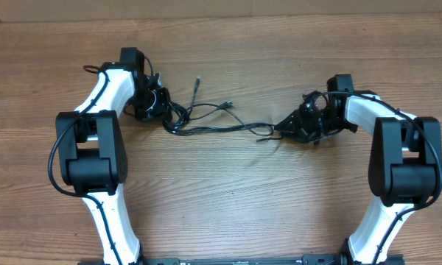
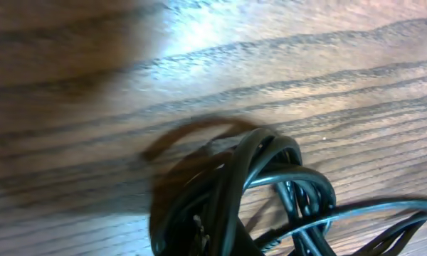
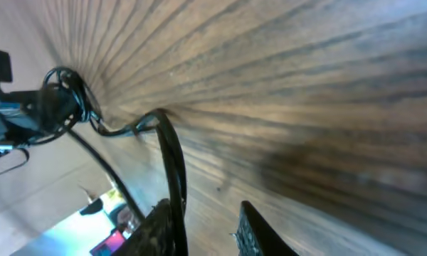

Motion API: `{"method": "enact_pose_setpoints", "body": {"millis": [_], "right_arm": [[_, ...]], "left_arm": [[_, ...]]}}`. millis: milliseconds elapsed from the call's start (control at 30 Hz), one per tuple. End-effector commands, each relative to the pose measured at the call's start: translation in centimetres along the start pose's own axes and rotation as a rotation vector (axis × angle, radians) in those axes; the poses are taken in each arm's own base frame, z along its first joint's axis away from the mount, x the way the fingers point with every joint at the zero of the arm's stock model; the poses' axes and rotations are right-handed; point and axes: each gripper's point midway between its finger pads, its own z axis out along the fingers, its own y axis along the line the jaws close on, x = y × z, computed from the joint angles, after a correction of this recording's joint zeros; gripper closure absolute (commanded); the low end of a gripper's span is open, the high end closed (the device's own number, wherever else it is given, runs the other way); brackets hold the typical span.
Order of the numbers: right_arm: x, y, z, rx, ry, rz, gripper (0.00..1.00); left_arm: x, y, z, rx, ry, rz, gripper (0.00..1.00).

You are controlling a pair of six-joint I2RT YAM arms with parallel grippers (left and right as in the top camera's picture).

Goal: Untangle cables
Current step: 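Pull the left gripper back left, stretching the cable between grippers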

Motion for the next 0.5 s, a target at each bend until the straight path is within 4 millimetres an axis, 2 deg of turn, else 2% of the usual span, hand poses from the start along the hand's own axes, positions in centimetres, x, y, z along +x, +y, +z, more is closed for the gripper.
{"method": "enact_pose_setpoints", "body": {"millis": [0,133,400,467], "right_arm": [[0.3,0.1,0.0,-0.029,0.015,-0.043,0.74],[0.2,-0.8,0.0,0.024,0.005,-0.028,0.73],[0.8,-4.7,-0.5,0.24,0.0,0.04,0.73],[0.7,-6.0,-0.9,0.319,-0.024,0.101,0.73]], "left_arm": [[0.7,2.5,1.7,-0.06,0.041,-0.007,0.94],[0.7,2.5,1.7,-0.06,0.041,-0.006,0.94],[0.5,2.9,1.7,-0.085,0.03,0.001,0.96],[0.4,2.9,1.7,-0.084,0.027,0.002,0.96]]}}
